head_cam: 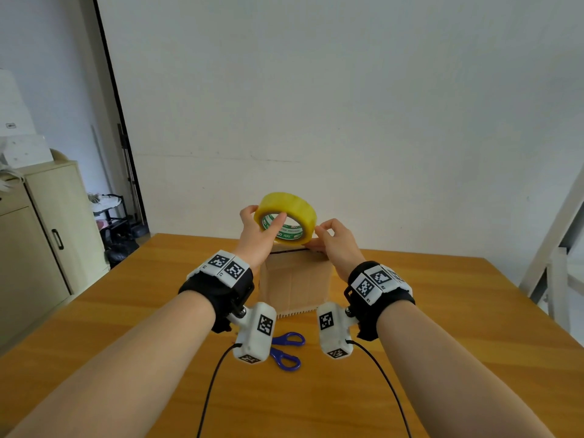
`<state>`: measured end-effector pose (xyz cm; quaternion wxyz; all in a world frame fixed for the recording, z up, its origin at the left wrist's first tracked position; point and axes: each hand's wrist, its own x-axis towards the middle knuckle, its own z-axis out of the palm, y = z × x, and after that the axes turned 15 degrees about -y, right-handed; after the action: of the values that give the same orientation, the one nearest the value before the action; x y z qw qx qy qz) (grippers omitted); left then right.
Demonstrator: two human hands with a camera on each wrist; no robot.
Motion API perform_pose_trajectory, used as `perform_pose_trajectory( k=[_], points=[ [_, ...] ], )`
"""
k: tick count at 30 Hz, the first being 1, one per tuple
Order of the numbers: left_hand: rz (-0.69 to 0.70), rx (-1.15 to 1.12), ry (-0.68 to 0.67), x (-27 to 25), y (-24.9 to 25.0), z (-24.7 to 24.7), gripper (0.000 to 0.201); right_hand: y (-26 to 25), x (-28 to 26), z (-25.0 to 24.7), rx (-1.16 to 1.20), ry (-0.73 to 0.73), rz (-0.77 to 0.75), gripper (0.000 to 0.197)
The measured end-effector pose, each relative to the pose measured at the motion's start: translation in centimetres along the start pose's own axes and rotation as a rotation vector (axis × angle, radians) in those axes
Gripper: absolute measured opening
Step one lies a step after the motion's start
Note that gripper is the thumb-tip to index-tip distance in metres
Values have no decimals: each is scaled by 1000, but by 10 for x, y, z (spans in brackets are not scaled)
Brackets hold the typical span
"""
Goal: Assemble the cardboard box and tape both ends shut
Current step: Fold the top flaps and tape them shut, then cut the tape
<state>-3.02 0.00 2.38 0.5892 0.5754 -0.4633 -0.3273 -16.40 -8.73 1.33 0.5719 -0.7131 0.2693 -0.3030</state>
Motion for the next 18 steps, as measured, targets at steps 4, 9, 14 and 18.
perform_pose_trajectory(
  k=[4,9,14,18],
  points=[
    [-88,76,38,4,-7,5,59,1,0,1,-18,-4,-5,14],
    [-125,53,157,9,-14,3,37,2,0,0,-29,0,-6,13],
    [-61,-56,218,5,-13,3,22,0,0,-4,40,-20,18,11],
    [-90,-105,221,7,-12,1,23,-3,-2,-10,156,-24,46,12]
  ],
)
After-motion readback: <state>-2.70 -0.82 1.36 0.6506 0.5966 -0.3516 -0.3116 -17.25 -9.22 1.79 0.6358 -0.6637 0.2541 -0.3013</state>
